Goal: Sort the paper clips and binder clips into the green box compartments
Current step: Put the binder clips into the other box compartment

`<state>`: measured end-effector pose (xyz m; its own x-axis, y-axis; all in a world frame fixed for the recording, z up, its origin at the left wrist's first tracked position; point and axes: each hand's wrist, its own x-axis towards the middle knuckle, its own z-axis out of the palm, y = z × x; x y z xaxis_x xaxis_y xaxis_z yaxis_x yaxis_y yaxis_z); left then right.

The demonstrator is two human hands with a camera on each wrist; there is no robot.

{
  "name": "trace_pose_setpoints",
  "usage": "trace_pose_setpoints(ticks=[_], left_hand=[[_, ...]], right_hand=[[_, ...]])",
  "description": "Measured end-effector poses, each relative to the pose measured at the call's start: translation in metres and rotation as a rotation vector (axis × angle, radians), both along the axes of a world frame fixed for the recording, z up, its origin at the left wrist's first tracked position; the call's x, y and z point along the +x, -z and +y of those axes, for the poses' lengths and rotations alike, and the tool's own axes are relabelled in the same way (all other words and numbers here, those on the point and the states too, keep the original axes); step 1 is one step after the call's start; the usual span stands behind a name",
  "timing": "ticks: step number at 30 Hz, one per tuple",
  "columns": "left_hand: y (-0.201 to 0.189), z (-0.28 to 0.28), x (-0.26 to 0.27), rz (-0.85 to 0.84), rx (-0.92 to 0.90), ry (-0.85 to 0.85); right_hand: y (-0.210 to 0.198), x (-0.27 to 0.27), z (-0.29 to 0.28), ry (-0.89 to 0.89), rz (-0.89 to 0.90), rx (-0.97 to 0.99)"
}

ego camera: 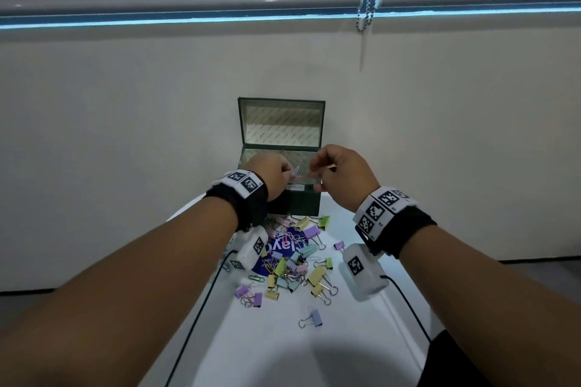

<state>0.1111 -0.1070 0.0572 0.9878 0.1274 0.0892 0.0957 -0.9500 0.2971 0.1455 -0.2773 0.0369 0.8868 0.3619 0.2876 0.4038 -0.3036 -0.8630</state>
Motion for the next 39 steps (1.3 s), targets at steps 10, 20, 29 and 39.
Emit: trace_pose_setpoints(ticks=[10,20,29,39], left_hand=[[-0.009,0.027,-0.04,-0.093,-0.078,0.022],[0.021,0.044,-0.138,0.28,0.127,0.212],[0.043,0.025,-0.134,0.273,0.198,0.281],[0.053,0.026,-0.131,0.076,0.276,0.286]], right_hand=[[0.002,0.021,0.016,0.066,-0.058,0.051],[0.003,-0.012,0.005,-0.147,-0.36,-0.456],[0.027,-0.062,0.023,-0.531,-0.171,-1.058],[0.023,-0.068,0.021,-0.577,-0.226,-0.977]])
